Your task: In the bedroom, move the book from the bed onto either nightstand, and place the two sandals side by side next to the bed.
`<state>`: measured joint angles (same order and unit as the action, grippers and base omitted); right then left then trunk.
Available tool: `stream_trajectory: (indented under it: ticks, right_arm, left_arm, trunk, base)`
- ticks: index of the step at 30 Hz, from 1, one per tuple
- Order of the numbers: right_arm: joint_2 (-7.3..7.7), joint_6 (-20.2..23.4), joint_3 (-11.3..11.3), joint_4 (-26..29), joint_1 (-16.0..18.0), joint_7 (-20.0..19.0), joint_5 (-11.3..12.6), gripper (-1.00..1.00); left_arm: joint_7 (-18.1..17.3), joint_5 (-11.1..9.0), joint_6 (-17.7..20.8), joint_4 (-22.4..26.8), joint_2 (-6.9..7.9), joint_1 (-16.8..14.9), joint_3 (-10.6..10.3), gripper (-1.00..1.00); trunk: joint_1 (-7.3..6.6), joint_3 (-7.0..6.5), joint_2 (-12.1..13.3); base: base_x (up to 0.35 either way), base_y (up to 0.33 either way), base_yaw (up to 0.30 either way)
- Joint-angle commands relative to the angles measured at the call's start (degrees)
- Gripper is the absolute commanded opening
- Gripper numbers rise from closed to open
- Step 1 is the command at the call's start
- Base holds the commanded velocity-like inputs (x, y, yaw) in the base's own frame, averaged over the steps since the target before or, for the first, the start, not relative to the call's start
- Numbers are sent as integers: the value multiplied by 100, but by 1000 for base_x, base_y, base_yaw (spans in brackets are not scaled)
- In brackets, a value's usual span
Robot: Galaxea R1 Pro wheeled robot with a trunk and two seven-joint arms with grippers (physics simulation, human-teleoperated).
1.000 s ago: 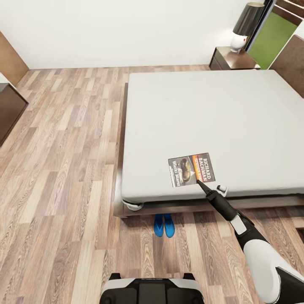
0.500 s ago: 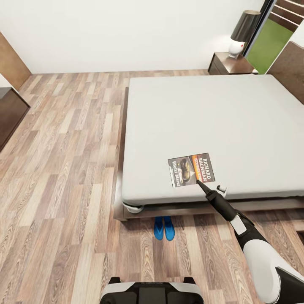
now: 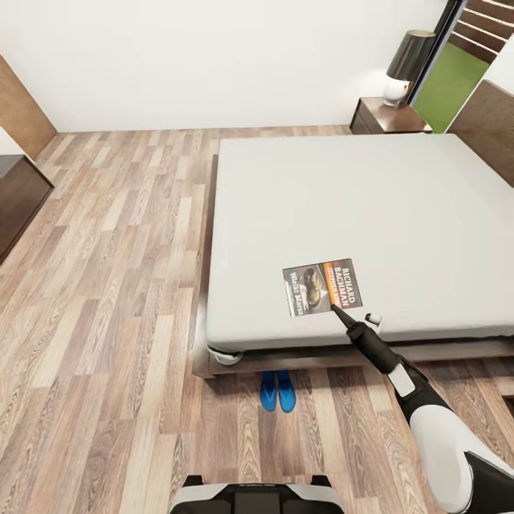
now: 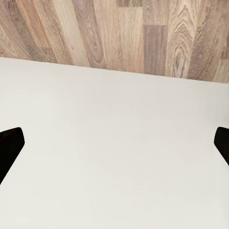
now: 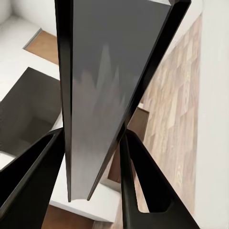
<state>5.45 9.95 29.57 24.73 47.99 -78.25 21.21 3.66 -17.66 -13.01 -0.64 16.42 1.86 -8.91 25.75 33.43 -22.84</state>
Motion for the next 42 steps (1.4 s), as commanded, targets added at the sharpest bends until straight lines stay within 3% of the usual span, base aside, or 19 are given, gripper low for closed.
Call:
stream_trajectory:
  ticks: [1,42]
  right_arm:
    - [-2,60,14,-4,4,-22,6,-100]
    - [-18,51,15,-4,1,-24,6,-100]
  left_arm:
    - [14,-36,-26,-7,-2,-1,-49,100]
    - [12,-36,-26,-7,-30,-1,-49,100]
  trunk:
    - [4,-4,-8]
    - [4,-383,-8]
  base:
    - [0,0,0]
    - [0,0,0]
